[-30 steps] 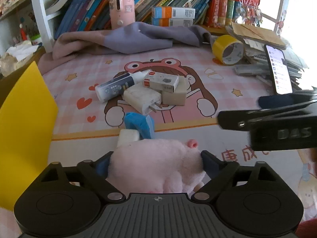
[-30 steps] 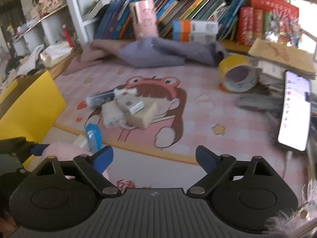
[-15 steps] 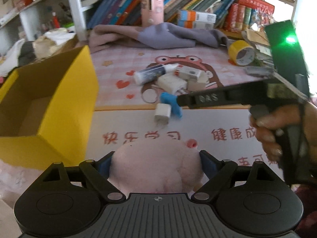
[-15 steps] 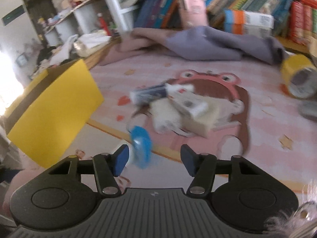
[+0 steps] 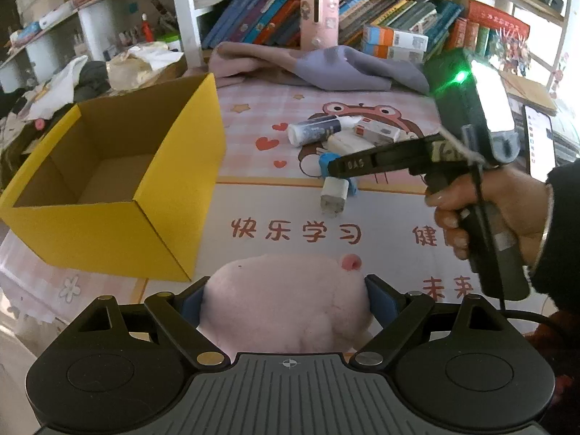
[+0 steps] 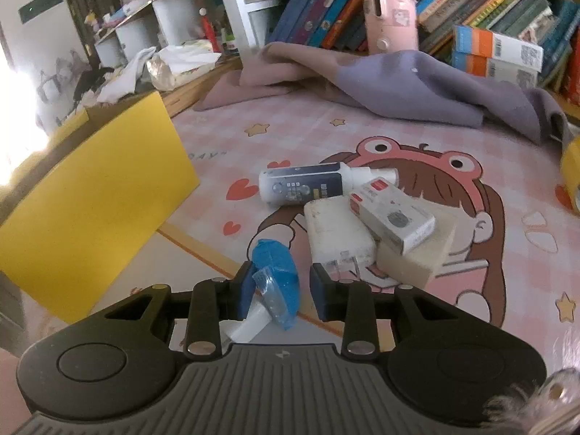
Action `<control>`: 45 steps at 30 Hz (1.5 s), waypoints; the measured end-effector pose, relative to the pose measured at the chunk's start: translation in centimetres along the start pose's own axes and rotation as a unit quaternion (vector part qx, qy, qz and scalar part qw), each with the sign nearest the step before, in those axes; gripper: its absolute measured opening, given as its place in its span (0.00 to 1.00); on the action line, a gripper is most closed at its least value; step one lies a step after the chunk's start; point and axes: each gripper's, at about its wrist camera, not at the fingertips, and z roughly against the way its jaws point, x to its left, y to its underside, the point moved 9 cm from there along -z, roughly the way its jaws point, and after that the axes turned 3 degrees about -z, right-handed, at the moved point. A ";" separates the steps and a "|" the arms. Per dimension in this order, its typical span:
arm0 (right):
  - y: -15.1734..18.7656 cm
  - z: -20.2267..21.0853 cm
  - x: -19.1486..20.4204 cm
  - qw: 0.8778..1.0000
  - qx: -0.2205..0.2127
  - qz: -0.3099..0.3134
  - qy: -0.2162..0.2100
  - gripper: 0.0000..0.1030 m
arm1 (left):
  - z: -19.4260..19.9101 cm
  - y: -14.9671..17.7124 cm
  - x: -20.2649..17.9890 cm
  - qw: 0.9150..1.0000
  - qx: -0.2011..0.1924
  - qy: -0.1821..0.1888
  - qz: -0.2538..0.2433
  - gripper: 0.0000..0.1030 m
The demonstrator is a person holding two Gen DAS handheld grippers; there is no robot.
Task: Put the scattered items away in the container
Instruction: 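Close the right gripper on the blue tape dispenser and lift it, then carry the plush paw and blue dispenser in both grippers over the yellow box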
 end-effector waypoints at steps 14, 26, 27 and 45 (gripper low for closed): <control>0.7 4.9 -2.5 0.999 -0.021 -0.023 0.023 0.17 | 0.5 -1.2 -0.7 0.999 -0.023 0.041 -0.009 0.86; 3.4 13.5 -0.6 0.997 -0.032 -0.032 0.058 0.17 | 2.6 -2.6 -1.0 0.988 -0.083 0.119 -0.049 0.86; 3.5 14.0 0.0 0.997 -0.037 -0.031 0.064 0.17 | 2.8 -2.6 -0.8 0.987 -0.086 0.124 -0.052 0.86; 8.0 19.2 8.8 0.982 -0.069 -0.059 0.165 0.17 | 6.9 3.0 5.3 0.968 -0.117 0.209 -0.069 0.86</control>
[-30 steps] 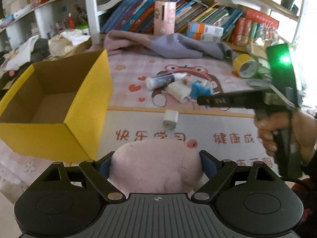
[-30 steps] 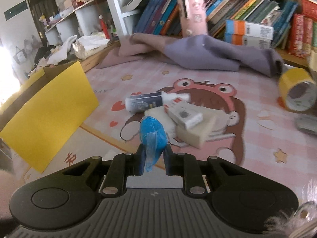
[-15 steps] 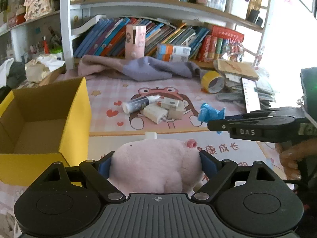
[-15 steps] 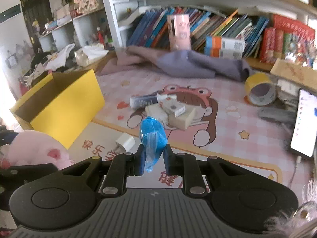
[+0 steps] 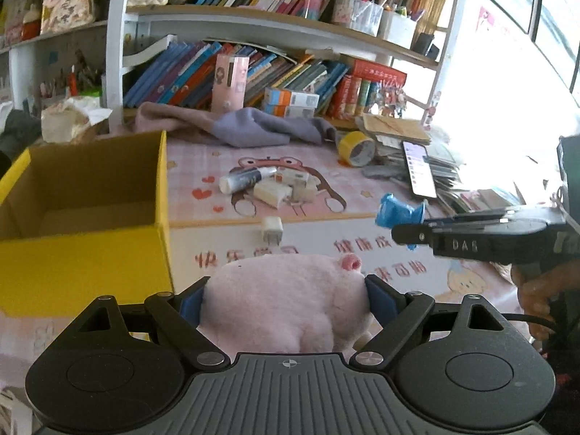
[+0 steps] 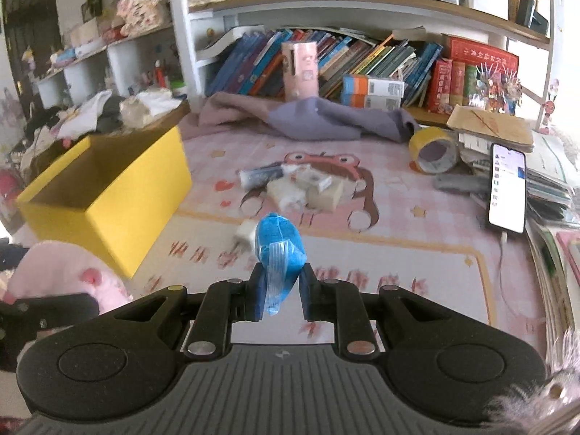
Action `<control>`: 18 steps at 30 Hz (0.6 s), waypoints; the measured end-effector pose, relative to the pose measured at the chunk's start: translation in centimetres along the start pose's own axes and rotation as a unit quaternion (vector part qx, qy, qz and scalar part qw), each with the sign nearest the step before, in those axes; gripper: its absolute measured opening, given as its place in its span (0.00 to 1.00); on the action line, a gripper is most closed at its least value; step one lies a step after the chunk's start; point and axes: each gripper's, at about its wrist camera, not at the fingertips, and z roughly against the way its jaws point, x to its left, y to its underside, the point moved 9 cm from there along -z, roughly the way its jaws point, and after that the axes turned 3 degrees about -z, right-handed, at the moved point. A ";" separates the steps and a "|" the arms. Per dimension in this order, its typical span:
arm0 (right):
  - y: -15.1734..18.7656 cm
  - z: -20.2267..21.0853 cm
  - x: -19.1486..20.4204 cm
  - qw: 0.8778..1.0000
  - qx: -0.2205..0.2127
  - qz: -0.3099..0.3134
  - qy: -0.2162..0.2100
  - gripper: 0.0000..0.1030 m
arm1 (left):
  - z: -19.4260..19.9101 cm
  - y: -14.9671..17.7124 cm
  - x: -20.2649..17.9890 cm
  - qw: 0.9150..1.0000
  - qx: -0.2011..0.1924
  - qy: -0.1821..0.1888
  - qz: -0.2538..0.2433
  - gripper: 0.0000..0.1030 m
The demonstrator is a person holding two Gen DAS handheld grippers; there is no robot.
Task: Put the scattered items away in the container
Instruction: 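Carry the plush paw and blue dispenser in both grippers over the yellow box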
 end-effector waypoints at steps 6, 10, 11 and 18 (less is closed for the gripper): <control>4.1 2.4 4.2 1.000 0.018 0.008 0.003 0.17 | 2.9 3.2 1.3 1.000 0.017 -0.003 0.002 0.86; 6.1 3.8 6.6 1.000 0.026 0.004 0.000 0.17 | 5.1 5.2 2.5 0.998 0.033 -0.042 -0.017 0.87; 6.4 4.1 7.2 1.000 0.026 0.003 -0.002 0.17 | 5.7 5.5 2.8 0.998 0.033 -0.046 -0.016 0.87; 7.5 5.2 10.7 0.999 0.027 0.010 -0.018 0.17 | 9.0 6.8 4.9 0.998 0.020 -0.059 0.002 0.87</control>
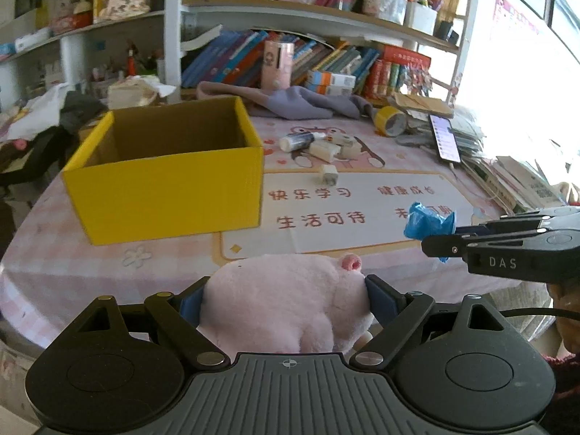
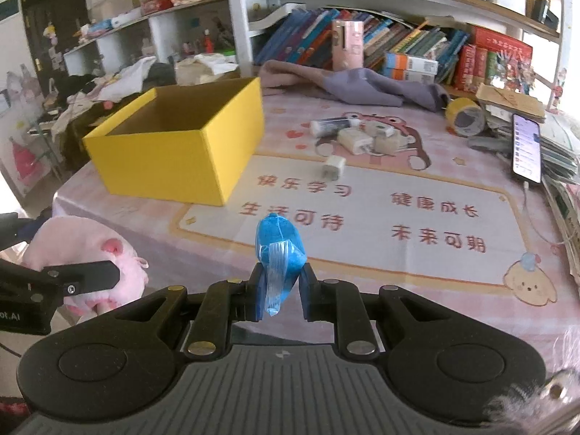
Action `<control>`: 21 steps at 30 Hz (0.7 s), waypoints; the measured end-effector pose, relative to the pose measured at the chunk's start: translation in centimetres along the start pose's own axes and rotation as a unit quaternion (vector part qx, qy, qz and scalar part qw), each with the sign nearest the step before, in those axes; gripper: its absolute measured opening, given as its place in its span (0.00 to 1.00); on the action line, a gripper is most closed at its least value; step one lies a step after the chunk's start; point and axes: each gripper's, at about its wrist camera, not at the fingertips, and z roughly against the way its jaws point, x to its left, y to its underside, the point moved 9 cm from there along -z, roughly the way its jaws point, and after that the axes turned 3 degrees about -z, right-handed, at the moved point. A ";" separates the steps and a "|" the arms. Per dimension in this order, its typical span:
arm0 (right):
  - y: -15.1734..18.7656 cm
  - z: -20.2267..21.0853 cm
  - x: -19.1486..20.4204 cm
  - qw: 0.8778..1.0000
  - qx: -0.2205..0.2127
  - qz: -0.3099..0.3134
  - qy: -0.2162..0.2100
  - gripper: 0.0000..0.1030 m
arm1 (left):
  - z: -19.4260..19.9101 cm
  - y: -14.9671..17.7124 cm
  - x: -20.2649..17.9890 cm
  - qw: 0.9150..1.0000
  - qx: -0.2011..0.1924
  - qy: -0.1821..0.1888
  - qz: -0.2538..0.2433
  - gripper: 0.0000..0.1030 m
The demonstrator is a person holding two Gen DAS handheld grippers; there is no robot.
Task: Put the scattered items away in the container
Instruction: 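Carry the plush paw and blue dispenser in both grippers over the yellow box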
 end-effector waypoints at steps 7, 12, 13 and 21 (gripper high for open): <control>-0.2 0.5 3.0 0.999 -0.007 0.030 -0.012 0.17 | 1.5 0.6 2.0 1.000 -0.012 -0.012 0.020 0.87; -0.5 0.3 5.0 0.998 -0.008 0.051 -0.023 0.17 | 2.3 0.9 3.3 0.999 -0.019 -0.023 0.028 0.87; -0.5 0.3 5.4 0.998 -0.008 0.056 -0.026 0.17 | 2.5 0.9 3.6 0.999 -0.020 -0.025 0.030 0.87; -0.9 -0.3 8.2 0.995 -0.009 0.093 -0.045 0.17 | 3.1 1.2 5.4 0.998 -0.027 -0.039 0.049 0.87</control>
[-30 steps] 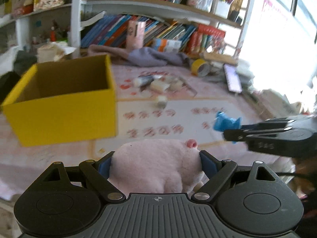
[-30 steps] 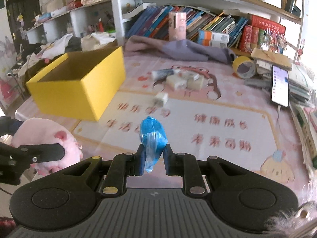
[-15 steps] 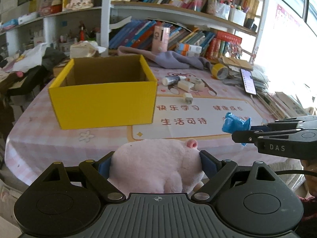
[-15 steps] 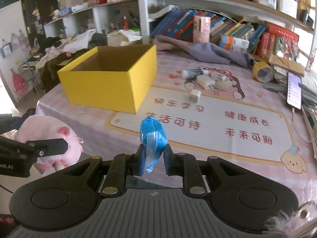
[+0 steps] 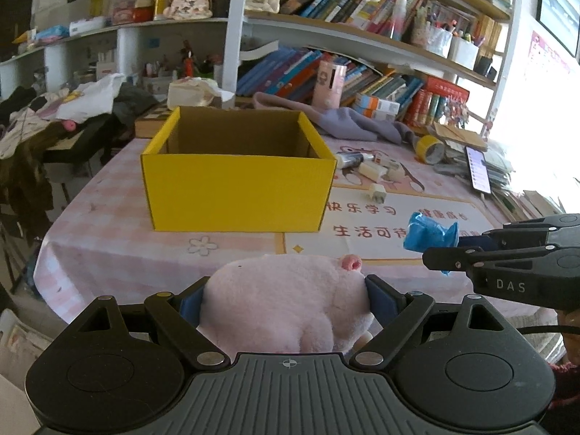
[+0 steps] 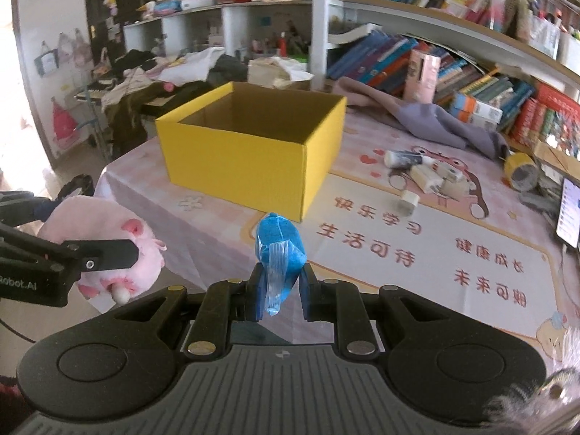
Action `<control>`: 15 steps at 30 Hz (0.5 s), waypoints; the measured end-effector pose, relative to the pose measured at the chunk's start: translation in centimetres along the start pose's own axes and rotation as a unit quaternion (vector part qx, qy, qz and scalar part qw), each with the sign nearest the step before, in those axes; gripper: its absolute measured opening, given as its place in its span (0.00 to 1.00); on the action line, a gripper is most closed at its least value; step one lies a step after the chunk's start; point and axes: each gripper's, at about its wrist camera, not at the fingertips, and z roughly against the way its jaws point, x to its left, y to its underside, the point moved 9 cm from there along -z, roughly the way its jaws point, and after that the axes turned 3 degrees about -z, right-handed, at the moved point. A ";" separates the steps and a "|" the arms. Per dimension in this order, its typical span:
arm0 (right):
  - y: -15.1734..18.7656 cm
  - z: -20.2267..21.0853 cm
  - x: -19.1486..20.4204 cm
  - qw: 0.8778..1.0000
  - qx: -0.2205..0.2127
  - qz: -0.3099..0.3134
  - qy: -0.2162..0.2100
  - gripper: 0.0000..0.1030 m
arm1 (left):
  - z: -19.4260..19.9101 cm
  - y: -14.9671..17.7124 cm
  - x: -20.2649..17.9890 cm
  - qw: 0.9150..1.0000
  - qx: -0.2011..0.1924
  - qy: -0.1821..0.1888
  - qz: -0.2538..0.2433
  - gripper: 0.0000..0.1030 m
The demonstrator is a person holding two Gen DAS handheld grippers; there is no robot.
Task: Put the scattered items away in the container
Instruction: 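Carry the plush paw and blue dispenser in both grippers over the yellow box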
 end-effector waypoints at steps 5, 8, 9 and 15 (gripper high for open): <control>-0.1 -0.4 0.9 1.000 0.003 0.008 -0.007 0.17 | 0.1 0.1 0.5 1.000 -0.001 -0.002 0.000 0.87; -0.1 -0.6 1.3 1.000 0.005 0.011 -0.011 0.17 | 0.2 0.2 0.9 1.000 -0.001 -0.005 0.003 0.87; -0.1 -0.7 1.5 1.000 0.006 0.012 -0.013 0.17 | 0.2 0.3 1.0 1.000 0.000 -0.006 0.003 0.87; -0.3 -1.1 2.8 0.999 0.013 0.027 -0.026 0.17 | 0.2 0.3 1.8 1.000 0.002 -0.011 0.013 0.87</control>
